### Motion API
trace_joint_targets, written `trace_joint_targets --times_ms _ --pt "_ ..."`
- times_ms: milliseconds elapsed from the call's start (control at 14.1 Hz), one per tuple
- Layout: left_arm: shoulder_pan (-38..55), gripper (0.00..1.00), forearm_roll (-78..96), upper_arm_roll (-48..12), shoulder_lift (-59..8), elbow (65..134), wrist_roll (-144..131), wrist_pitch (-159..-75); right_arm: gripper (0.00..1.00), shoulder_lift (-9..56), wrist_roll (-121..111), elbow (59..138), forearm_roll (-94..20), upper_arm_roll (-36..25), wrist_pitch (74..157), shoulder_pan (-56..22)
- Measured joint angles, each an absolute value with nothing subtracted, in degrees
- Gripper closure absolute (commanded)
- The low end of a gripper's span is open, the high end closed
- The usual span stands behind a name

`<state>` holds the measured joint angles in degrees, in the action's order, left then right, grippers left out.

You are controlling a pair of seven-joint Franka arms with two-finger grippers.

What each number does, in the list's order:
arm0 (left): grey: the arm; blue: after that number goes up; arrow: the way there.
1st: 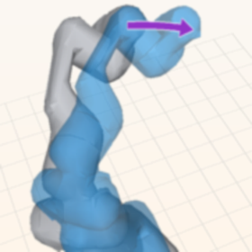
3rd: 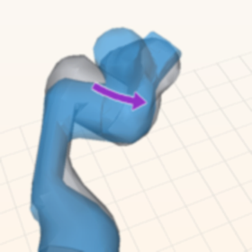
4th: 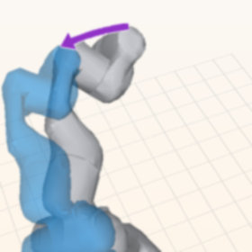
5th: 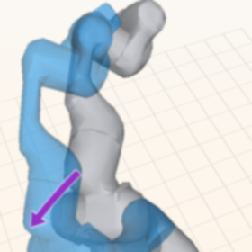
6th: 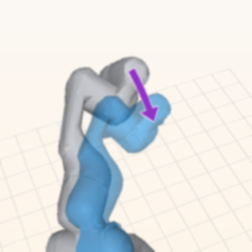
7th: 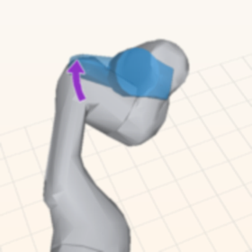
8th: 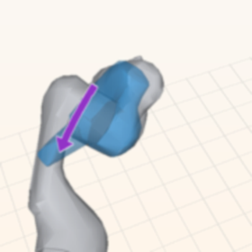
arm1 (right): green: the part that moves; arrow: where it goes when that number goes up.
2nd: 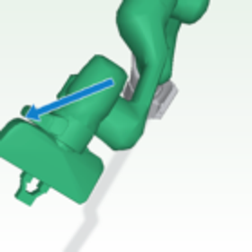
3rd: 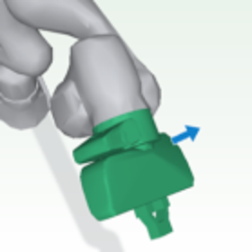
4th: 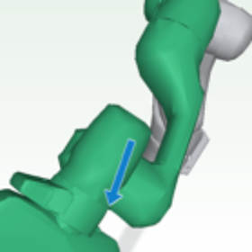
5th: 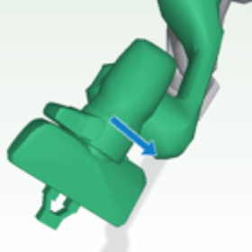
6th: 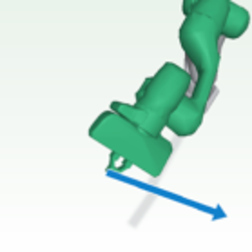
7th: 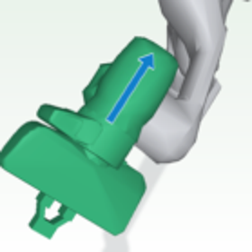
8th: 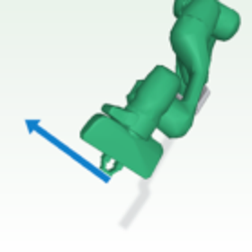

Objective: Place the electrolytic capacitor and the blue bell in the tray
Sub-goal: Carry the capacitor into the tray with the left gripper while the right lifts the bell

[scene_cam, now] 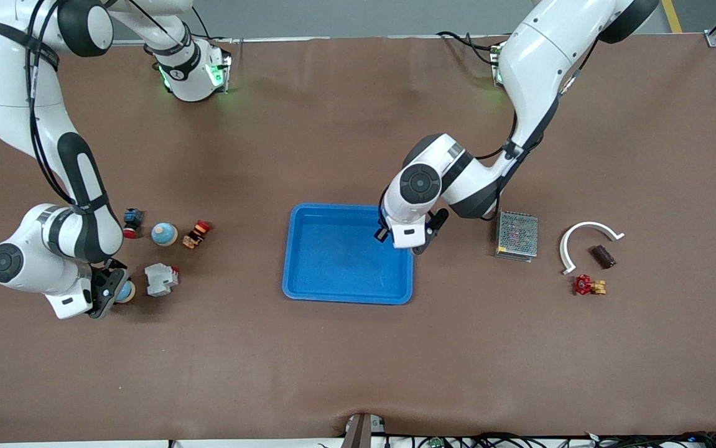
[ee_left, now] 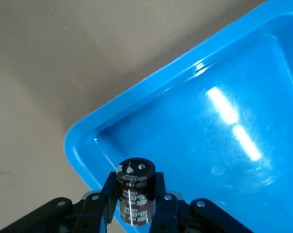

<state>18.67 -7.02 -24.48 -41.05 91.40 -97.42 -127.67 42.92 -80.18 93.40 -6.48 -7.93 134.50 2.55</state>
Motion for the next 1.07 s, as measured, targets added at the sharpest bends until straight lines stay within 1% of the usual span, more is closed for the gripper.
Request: trace_joint_targets --times_ms 142,426,497,568,639,711,924,1066 --pt "18.7 1.00 -7.0 -24.4 -42.3 91.3 -98.4 -129.3 0.64 42.3 -79.6 90.7 -6.7 -7.9 130.1 2.3" --pt "19.0 1.00 -7.1 -23.1 -44.8 91.3 -100.3 -133.1 0.64 39.4 -71.2 82.5 -7.3 -7.7 115.4 1.6" --pt "19.3 0.89 -7.1 -22.4 -45.2 91.2 -100.3 -133.3 0.64 38.2 -67.7 81.3 -7.4 -7.6 112.5 0.7" --pt "19.7 0.55 -7.1 -21.6 -45.3 91.1 -100.4 -133.5 0.64 36.8 -63.2 80.5 -7.5 -7.5 110.0 -0.5" --pt "19.8 0.06 -7.1 -21.1 -45.3 91.1 -100.4 -133.5 0.64 35.3 -58.1 80.1 -7.5 -7.5 107.9 -1.9" --pt "19.9 0.00 -7.2 -21.0 -45.3 91.0 -100.4 -133.5 0.64 33.6 -52.8 80.0 -7.6 -7.4 106.0 -3.6" --pt "19.9 0.00 -8.1 -20.9 -45.3 90.3 -99.8 -133.5 0.64 29.5 -36.0 79.9 -7.6 -7.2 101.4 -9.4" --pt "19.8 0.00 -8.3 -20.7 -45.2 88.3 -99.2 -133.4 0.64 27.7 -24.2 80.0 -7.7 -7.1 99.6 -14.0"
